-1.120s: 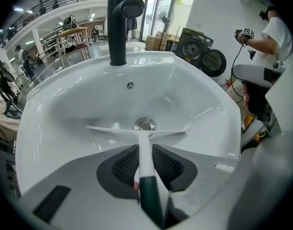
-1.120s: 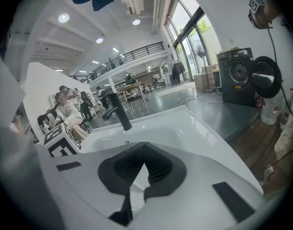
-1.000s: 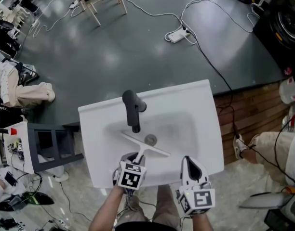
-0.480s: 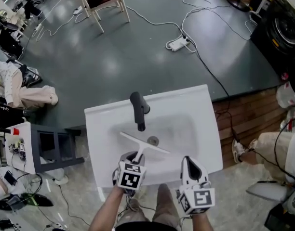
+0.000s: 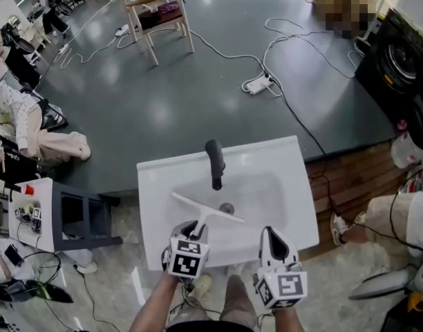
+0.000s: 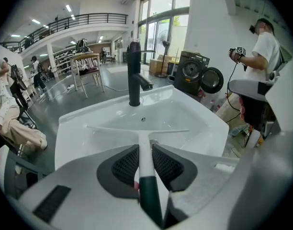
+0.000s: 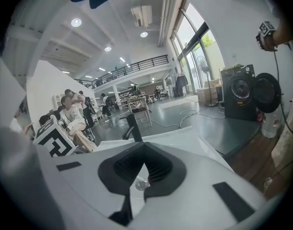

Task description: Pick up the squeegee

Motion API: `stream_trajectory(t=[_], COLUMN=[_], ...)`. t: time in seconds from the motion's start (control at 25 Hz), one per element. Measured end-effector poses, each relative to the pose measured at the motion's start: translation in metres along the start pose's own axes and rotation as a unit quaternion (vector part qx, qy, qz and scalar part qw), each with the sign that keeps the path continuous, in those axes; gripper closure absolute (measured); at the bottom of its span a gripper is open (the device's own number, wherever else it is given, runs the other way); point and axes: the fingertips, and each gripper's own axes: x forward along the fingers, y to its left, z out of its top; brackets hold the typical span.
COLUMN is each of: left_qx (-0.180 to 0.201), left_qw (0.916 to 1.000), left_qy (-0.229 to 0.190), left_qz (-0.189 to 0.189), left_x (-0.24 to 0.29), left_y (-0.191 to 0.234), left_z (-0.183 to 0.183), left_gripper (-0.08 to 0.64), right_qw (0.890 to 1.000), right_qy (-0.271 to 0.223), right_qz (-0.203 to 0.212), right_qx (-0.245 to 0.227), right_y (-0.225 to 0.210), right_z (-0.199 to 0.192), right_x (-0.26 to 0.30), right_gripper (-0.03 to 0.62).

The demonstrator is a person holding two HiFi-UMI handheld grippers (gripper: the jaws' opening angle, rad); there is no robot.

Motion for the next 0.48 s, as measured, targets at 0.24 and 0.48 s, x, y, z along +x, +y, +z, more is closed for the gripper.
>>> stream_trajectory(t=[0.24,0.48], left_qx=[0.000,0.004], left_qw=[0.9987,0.9929], left_qy=[-0.052,-0.119], left_qz=[0.001,0.002], left_x=[-0.043,-0.093], left_y=[0.008,0.015], left_z=[0.015,0.035], left_gripper=[0.471,0.471], right_qw=[0.999,0.998], right_qy=[-0.019,-0.044], right_qz=[-0.003,-0.011], right_qx=[-0.025,-0.039], right_y=[0.027,0.056], right_z=[0.017,0.034], right_x=[-0.020,-0.045], right_gripper=[0.595,0.595])
